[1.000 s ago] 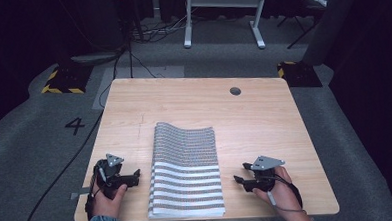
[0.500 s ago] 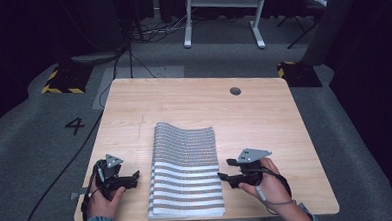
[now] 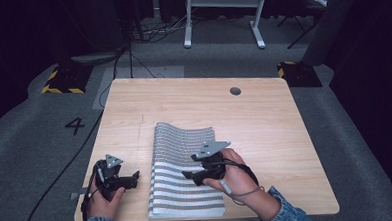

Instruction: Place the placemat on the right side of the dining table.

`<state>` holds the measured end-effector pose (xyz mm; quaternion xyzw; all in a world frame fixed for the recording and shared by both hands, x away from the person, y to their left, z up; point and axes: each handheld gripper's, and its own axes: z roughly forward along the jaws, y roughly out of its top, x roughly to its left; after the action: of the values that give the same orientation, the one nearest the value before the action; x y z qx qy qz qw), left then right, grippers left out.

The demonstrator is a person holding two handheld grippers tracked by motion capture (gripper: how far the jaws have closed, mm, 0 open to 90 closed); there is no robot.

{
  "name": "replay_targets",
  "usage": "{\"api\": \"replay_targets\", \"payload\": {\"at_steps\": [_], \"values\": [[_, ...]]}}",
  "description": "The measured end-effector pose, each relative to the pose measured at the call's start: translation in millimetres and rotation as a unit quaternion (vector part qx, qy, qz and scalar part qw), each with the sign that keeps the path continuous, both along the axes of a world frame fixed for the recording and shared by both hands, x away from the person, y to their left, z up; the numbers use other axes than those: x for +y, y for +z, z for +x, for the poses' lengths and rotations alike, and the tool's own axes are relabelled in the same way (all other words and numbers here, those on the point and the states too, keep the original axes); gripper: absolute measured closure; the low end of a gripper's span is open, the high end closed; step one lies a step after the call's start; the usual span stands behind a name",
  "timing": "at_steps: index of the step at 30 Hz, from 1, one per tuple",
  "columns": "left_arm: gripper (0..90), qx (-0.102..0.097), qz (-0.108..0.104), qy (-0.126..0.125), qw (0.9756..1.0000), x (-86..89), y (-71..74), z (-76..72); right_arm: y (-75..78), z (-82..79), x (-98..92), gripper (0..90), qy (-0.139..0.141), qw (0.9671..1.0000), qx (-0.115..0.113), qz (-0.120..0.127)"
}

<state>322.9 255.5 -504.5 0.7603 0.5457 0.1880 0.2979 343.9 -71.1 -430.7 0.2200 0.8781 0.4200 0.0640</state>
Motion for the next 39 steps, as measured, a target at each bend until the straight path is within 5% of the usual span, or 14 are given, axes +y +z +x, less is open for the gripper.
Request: {"api": "replay_targets", "payload": {"at_steps": [8,15,18,25,34,39], "values": [[0.0,0.0,-0.001,0.0,1.0,-0.5,0.0,0.9,-1.1,-1.6,55.3,33.5,0.026,0.9997,-0.004,-0.003],[0.0,0.001,0.001,0.0,1.0,-0.6,0.2,1.2,-6.9,-4.1,85.6,29.5,0.009,0.9999,-0.01,-0.006],[0.0,-0.001,0.0,0.001,1.0,-0.7,0.0,1.2,-10.0,-4.5,94.8,29.4,0.008,0.9992,-0.027,-0.028],[0.1,0.0,-0.001,0.0,1.0,-0.9,0.0,0.5,-19.8,-7.5,108.7,27.6,-0.022,0.997,-0.028,-0.068],[0.1,-0.001,-0.001,0.002,1.0,-1.1,-0.2,0.2,-33.6,-5.2,113.2,24.4,-0.031,0.997,-0.008,-0.071],[0.0,-0.001,0.0,0.001,1.0,-1.0,-0.2,0.3,-37.2,-2.8,111.5,36.7,-0.02,0.9973,0.02,-0.068]]}}
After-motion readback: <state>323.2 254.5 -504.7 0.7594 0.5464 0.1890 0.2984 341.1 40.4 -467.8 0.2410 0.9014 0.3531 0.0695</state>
